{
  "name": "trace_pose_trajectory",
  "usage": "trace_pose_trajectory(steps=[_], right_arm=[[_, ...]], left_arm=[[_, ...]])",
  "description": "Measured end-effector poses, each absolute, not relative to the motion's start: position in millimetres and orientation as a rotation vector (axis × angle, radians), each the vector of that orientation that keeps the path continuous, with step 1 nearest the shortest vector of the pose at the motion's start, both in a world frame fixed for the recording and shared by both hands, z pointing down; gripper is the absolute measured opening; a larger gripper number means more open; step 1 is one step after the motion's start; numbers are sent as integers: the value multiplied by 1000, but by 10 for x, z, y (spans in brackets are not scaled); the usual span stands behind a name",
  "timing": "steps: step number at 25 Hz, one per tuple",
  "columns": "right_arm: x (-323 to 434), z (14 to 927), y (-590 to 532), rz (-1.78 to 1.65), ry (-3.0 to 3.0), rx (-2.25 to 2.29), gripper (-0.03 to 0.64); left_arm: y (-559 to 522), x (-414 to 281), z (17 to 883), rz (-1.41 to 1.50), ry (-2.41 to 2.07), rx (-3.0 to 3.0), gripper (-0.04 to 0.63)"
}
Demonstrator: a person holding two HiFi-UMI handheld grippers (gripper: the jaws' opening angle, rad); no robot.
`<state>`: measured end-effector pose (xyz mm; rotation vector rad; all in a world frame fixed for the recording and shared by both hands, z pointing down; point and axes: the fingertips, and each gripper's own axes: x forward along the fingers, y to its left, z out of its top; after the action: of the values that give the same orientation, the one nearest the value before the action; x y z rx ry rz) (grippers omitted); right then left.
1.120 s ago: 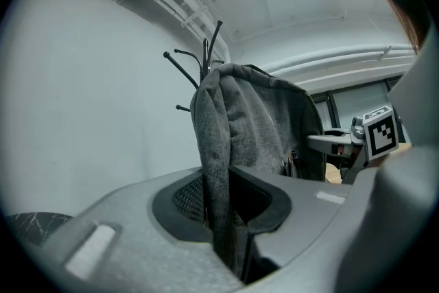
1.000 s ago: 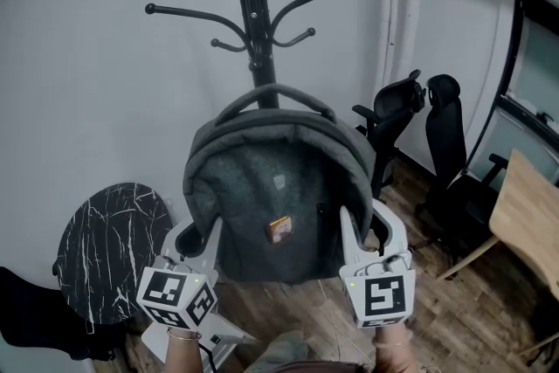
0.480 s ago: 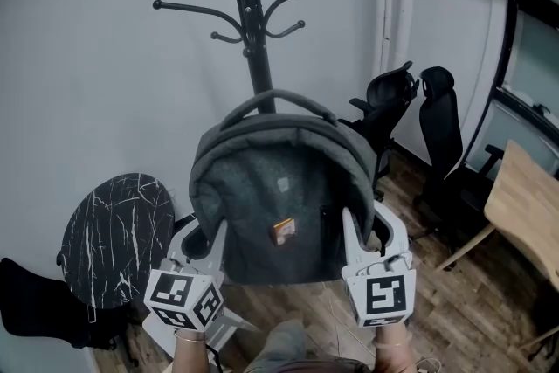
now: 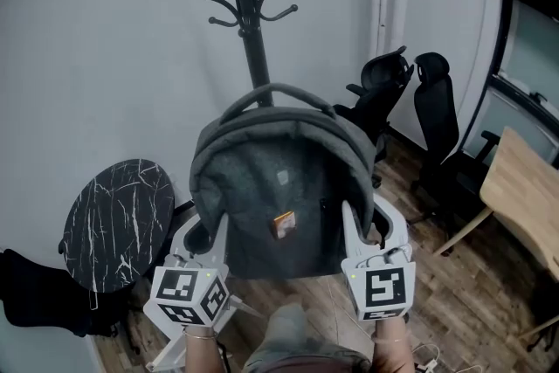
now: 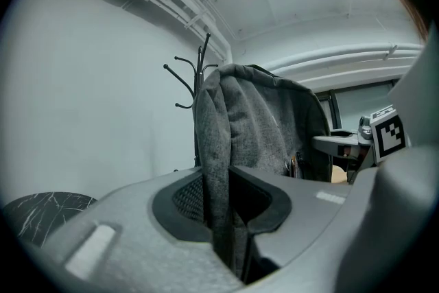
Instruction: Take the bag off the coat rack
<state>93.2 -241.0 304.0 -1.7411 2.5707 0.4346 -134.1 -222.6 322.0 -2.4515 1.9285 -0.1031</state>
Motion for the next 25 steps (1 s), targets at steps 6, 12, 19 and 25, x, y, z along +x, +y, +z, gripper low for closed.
trace_pose_trajectory(steps=[6, 12, 19, 25], right_arm=[[953, 3128, -2230, 404, 2587, -1742, 100], [961, 3180, -2121, 381, 2581, -1750, 100], [952, 3248, -2026, 362, 2586, -1771, 100], [873, 3282, -1946, 352, 2588, -1789, 100]], left_arm=[[-2021, -1315, 3301, -119, 1967, -2442, 78], [-1900, -1306, 3337, -138, 1982, -2445, 78], [-1825, -1315, 3404, -149, 1987, -2461, 78], [-1774, -1391, 3444, -157, 1978, -2485, 78]])
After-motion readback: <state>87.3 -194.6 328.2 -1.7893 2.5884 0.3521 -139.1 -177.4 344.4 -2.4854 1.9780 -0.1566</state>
